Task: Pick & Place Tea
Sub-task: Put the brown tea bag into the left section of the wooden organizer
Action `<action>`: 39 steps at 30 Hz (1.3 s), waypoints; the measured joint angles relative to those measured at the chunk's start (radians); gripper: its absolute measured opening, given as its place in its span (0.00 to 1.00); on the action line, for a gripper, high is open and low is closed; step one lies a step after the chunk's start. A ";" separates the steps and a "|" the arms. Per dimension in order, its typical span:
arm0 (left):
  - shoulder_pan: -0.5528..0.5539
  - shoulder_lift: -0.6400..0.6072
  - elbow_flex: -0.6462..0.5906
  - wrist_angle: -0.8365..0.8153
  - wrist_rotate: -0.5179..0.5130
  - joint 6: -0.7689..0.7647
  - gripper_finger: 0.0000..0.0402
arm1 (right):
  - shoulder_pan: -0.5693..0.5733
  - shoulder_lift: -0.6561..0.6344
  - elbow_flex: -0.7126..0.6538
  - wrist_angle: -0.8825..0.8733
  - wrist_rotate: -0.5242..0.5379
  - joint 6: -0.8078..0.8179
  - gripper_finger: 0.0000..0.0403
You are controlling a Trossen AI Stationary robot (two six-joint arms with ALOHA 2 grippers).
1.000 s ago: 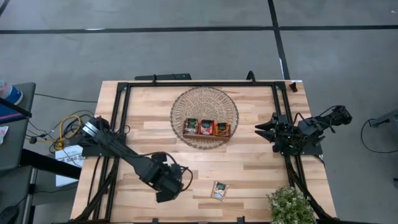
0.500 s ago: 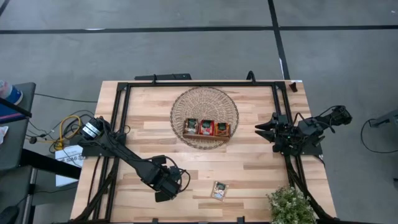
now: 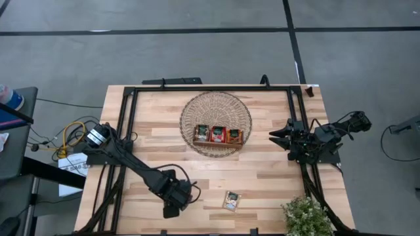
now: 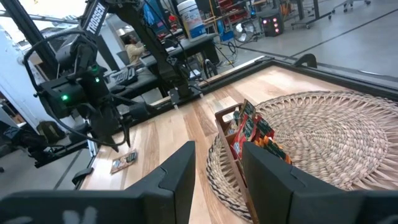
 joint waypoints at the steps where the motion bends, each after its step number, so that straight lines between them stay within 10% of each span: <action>1: -0.002 0.000 -0.010 0.017 0.015 -0.006 0.35 | 0.000 0.000 0.000 0.000 0.000 0.000 0.30; 39: 0.007 -0.008 -0.245 0.290 0.032 -0.003 0.35 | 0.000 0.000 0.000 0.000 0.000 0.000 0.30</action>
